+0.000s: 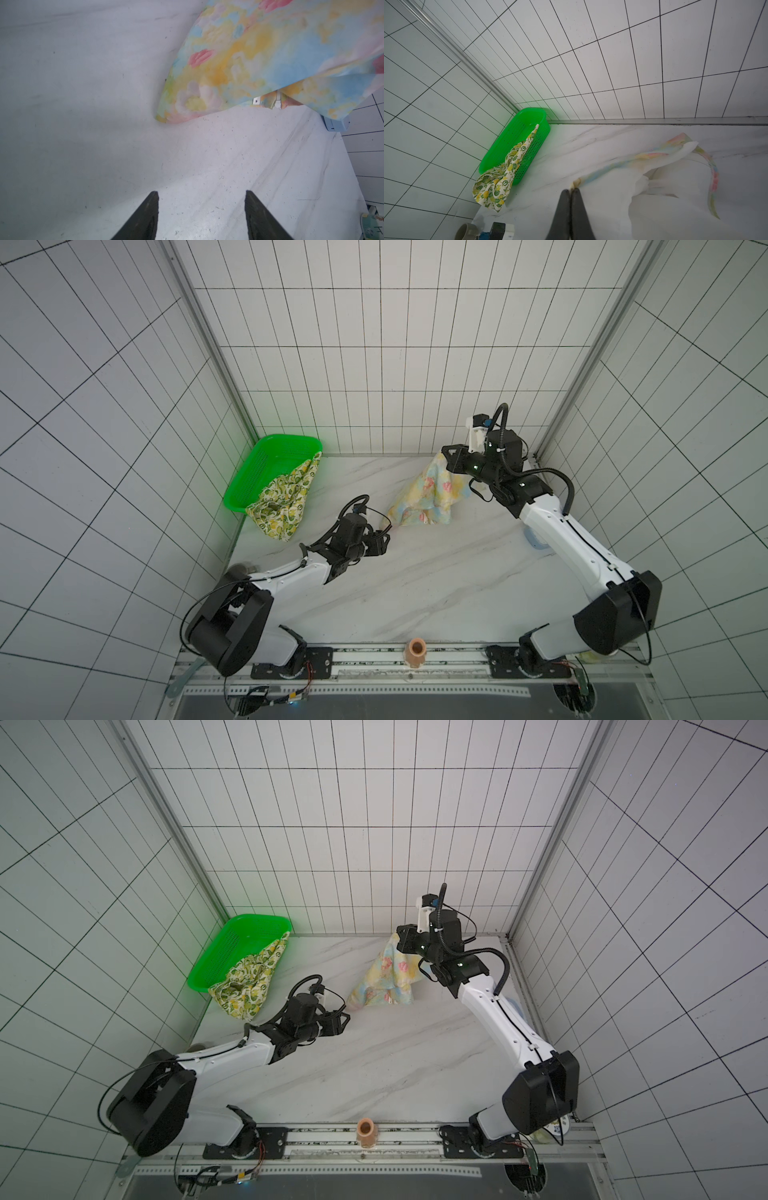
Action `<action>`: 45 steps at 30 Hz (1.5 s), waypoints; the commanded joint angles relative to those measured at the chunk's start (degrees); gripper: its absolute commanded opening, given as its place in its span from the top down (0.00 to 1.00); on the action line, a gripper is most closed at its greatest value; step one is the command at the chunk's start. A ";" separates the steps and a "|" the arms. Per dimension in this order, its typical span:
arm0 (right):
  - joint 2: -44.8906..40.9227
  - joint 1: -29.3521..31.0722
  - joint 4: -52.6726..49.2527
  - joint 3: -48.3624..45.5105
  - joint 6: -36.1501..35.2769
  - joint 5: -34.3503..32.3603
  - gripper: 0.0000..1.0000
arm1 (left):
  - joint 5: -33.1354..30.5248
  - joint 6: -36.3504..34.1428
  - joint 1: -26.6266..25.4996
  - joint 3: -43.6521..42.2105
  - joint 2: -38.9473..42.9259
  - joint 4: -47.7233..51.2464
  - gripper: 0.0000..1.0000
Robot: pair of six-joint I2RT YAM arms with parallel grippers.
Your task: Fold and stack the skirts
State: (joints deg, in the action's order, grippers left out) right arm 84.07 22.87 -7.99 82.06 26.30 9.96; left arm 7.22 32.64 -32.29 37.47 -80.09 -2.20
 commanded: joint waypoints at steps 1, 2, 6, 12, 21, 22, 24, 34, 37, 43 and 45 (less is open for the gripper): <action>-2.66 0.24 1.19 -3.79 1.33 1.33 1.00 | 1.59 -1.34 -0.87 1.86 -2.35 -3.94 0.33; -2.69 0.24 1.04 -4.14 1.47 1.47 1.00 | 2.13 -1.82 -1.22 2.67 -3.78 -4.08 0.32; -2.96 0.23 0.44 -4.54 1.38 1.95 1.00 | -1.34 -2.40 -1.54 4.78 -7.24 -3.58 0.30; -2.66 0.05 0.21 -4.02 2.43 5.51 1.00 | -8.64 -6.10 -1.44 8.58 -9.81 -3.48 0.26; -1.13 -1.19 -2.44 -0.17 1.20 12.43 1.00 | -15.25 -10.47 -1.46 15.24 -18.01 -8.82 0.24; -1.56 -1.32 -2.02 -0.59 1.05 12.69 1.00 | -15.31 -10.58 -1.40 15.35 -19.09 -10.13 0.28; -2.45 -1.85 -0.61 -2.13 0.99 14.30 1.00 | -15.35 -10.16 -1.36 15.20 -20.87 -12.09 0.45; -4.33 -8.91 -0.11 -6.95 0.30 16.79 1.00 | -7.90 -8.62 -1.37 9.60 -11.66 -8.10 1.00; -3.87 -9.34 -1.73 -6.44 -2.95 9.81 1.00 | 0.16 -8.61 -1.37 10.91 -4.71 0.76 1.00; 3.37 -12.73 -2.61 -5.68 -4.13 8.93 0.97 | 12.38 -8.91 -1.14 13.16 6.80 13.05 1.00; 6.37 -13.08 -0.43 -6.71 -4.02 9.04 0.61 | 16.55 -8.73 -0.48 14.03 8.19 14.81 1.00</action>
State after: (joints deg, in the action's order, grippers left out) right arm 86.32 10.81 -9.96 77.69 23.68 20.10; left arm 15.31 24.40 -33.54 49.89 -73.28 5.87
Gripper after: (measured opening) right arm 0.176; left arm 0.049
